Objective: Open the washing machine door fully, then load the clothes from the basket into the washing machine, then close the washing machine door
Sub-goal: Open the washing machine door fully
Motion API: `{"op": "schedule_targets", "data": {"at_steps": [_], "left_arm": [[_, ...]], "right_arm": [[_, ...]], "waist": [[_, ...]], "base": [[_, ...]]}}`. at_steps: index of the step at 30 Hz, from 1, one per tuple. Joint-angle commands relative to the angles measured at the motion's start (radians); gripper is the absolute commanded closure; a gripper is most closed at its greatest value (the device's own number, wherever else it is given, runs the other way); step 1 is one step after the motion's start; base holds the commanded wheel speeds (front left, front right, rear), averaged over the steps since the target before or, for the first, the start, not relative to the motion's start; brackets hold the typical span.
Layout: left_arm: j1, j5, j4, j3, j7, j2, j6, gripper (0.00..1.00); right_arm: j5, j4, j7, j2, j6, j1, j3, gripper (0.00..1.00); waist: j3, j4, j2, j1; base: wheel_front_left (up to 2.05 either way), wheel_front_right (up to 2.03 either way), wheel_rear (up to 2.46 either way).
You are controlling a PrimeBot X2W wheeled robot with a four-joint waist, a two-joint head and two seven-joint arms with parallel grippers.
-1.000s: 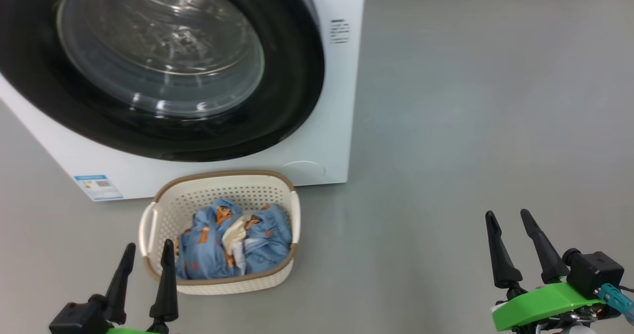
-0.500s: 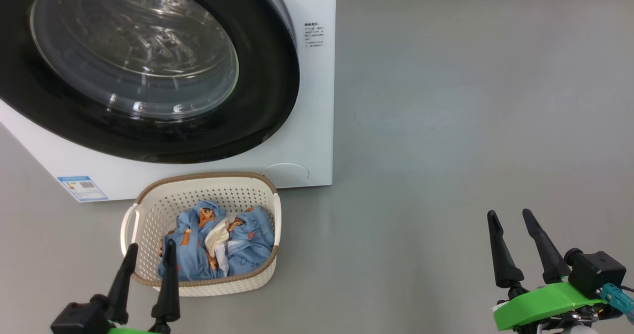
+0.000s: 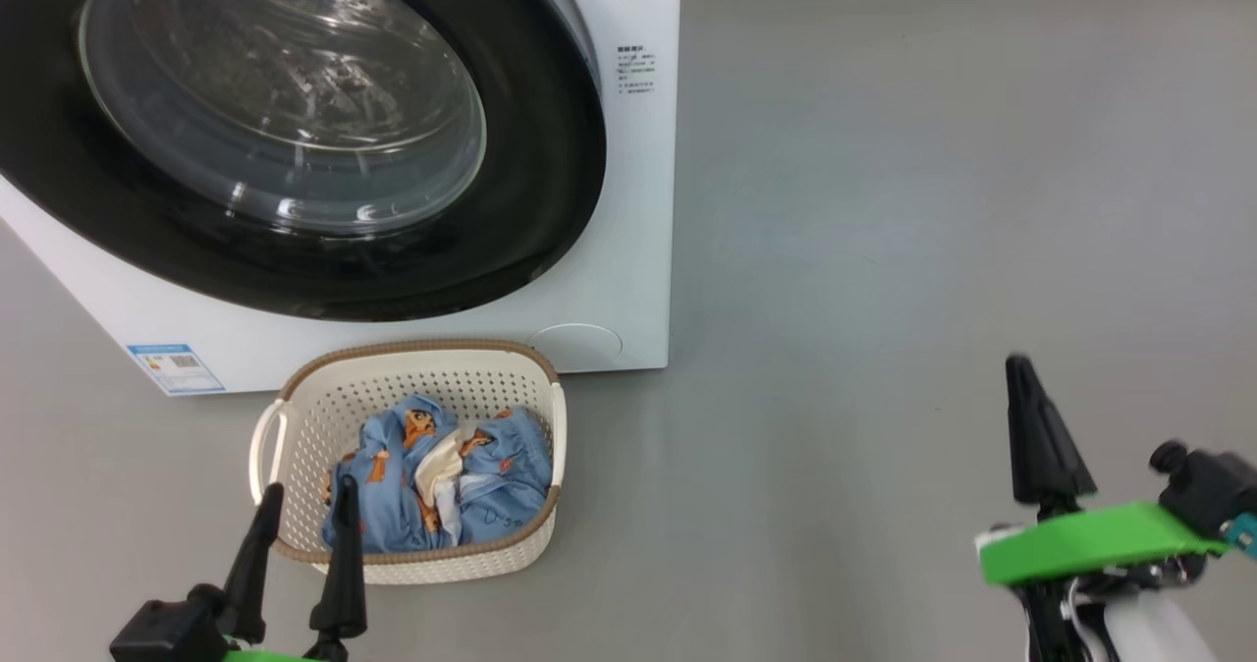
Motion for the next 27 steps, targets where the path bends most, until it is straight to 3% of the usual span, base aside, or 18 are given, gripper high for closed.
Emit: {"op": "schedule_targets", "data": {"at_steps": [1, 11, 17, 23, 27], "left_arm": [[-0.018, -0.007, -0.023, 0.032, -0.014, 0.007, 0.001, 0.00], [-0.031, -0.011, -0.022, 0.016, -0.014, -0.011, 0.001, 0.00], [-0.058, -0.018, -0.027, 0.005, -0.014, -0.021, 0.001, 0.00], [-0.088, -0.022, -0.034, -0.006, -0.014, -0.027, 0.001, 0.00], [-0.116, -0.025, -0.039, -0.018, -0.014, -0.033, 0.001, 0.00]], "right_arm": [[0.023, -0.032, -0.012, -0.003, 0.006, -0.048, 0.022, 1.00], [0.543, -0.122, -0.012, 0.012, 0.006, -0.239, 0.012, 1.00], [0.829, -0.111, -0.006, -0.042, 0.006, -0.358, 0.019, 1.00], [1.040, -0.098, 0.139, -0.104, 0.006, -0.471, 0.015, 1.00], [1.093, -0.069, 0.275, -0.139, 0.006, -0.538, 0.000, 1.00]], "waist": [[-0.001, 0.001, -0.0001, 0.0000], [0.013, 0.022, -0.0001, 0.0000], [0.048, 0.052, -0.0001, 0.0000], [0.096, 0.079, -0.0001, 0.0000], [0.134, 0.102, -0.0001, 0.0000]], "base": [[0.00, 0.00, 0.00], [0.00, 0.00, 0.00], [0.00, 0.00, 0.00], [0.00, 0.00, 0.00], [0.00, 0.00, 0.00]]}}
